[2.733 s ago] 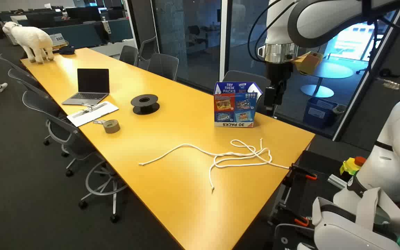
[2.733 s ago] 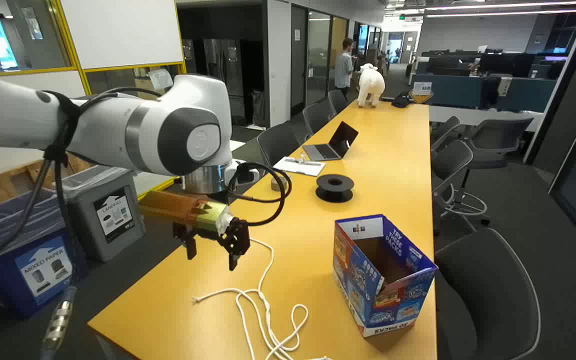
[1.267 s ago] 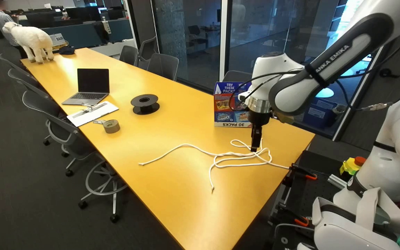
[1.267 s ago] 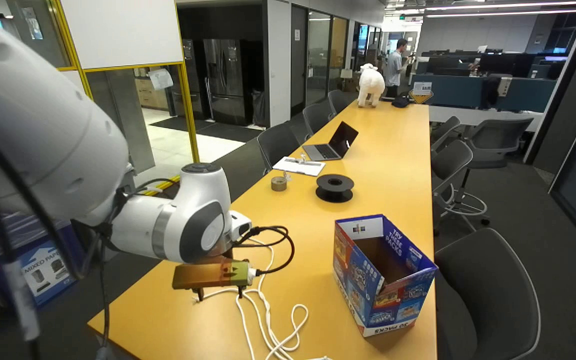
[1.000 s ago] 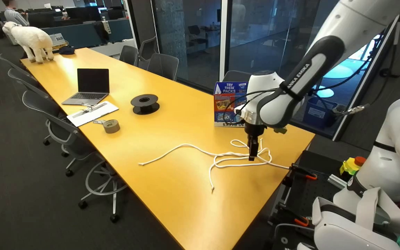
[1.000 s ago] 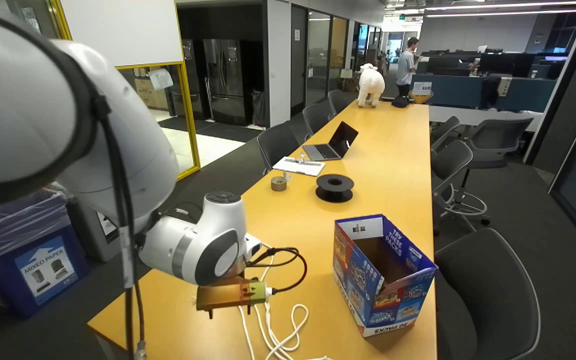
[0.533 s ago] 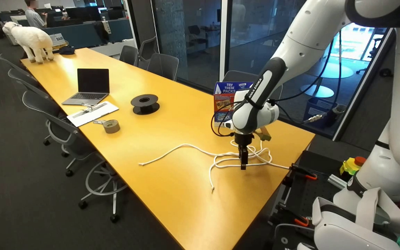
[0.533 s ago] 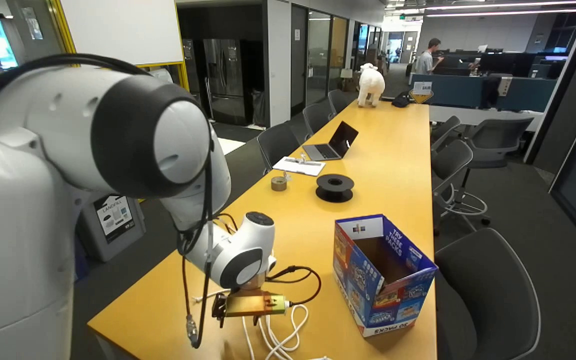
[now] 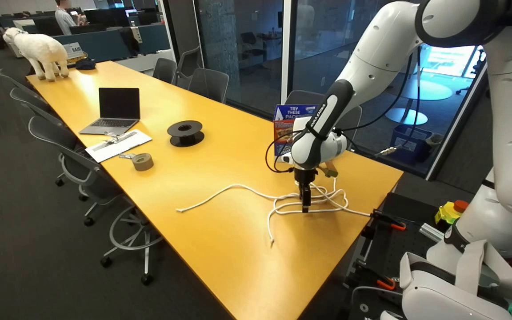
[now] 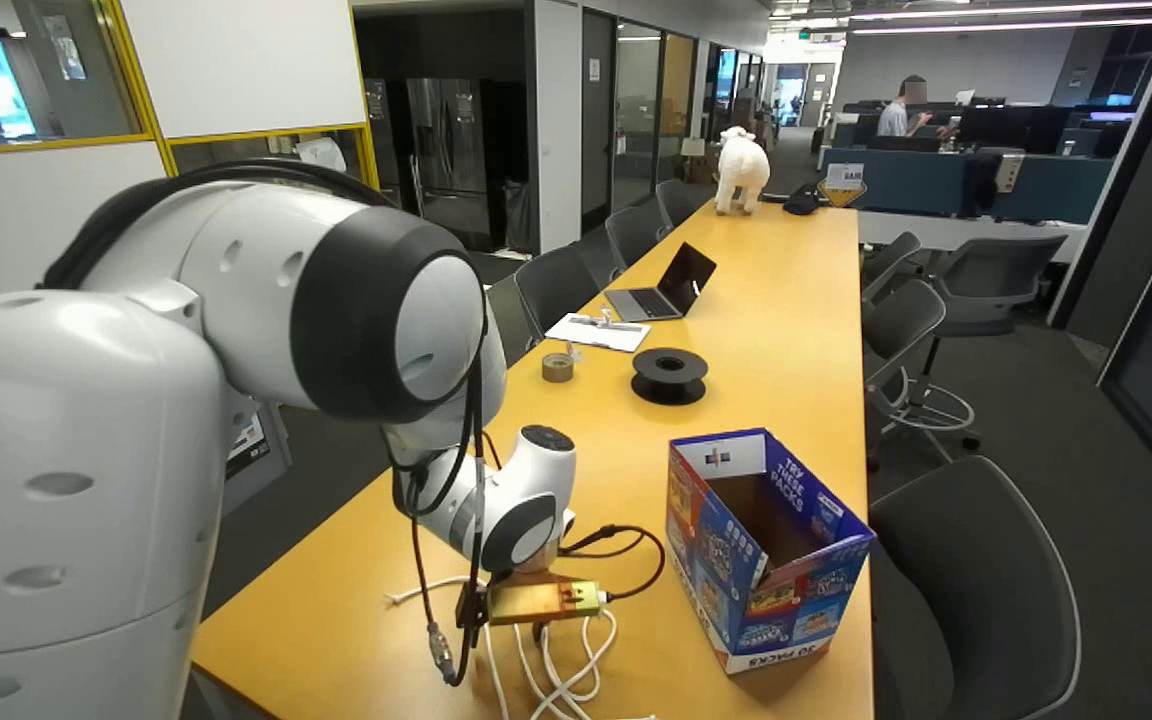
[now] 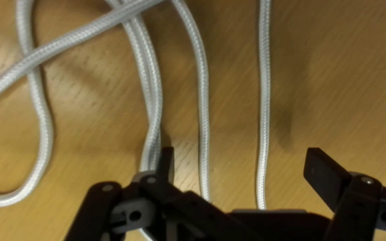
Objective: Put the ropes in the carton box
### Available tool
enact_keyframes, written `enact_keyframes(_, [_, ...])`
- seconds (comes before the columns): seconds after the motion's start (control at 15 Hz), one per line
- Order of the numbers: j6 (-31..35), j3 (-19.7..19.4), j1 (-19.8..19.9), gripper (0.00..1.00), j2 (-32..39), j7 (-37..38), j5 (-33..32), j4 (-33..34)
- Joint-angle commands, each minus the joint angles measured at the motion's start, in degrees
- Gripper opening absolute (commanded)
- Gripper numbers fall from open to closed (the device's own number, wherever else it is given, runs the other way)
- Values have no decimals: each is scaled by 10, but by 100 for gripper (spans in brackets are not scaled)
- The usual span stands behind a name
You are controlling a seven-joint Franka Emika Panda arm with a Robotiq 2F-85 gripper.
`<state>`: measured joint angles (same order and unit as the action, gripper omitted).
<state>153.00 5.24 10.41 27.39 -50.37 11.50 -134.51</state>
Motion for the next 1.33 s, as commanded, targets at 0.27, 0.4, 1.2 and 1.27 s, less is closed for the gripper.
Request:
enact_keyframes(0.27, [-19, 7, 4, 100, -20, 13, -41, 12])
enact_keyframes(0.4, [-11, 2, 2, 100, -19, 14, -53, 15])
enact_keyframes(1.2, [-11, -26, 3, 100, 9, 78, -121, 36])
enact_keyframes(1.27, [-5, -27, 3, 100, 12, 79, -121, 35])
